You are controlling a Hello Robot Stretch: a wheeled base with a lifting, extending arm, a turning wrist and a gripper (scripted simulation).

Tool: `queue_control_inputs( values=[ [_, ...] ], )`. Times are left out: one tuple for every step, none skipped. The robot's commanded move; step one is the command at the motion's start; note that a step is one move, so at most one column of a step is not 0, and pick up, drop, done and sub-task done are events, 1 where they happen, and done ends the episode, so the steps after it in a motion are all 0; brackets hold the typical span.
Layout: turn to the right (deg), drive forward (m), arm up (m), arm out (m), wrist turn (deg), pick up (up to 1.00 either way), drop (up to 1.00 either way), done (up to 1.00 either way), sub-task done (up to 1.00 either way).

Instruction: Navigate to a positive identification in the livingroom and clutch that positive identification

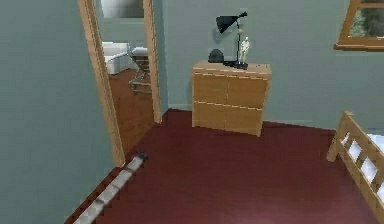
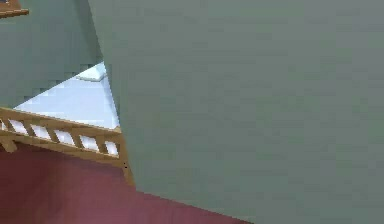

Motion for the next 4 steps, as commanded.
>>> queue_control_inputs(
  values=[
    [0.0,0.45,0.0,0.0,0.0,0.0,0.0,0.0,0.0],
    [30.0,0.0,0.0,0.0,0.0,0.0,0.0,0.0,0.0],
    [0.0,0.55,0.0,0.0,0.0,0.0,0.0,0.0,0.0],
    [-45.0,0.0,0.0,0.0,0.0,0.0,0.0,0.0,0.0]
  ],
)
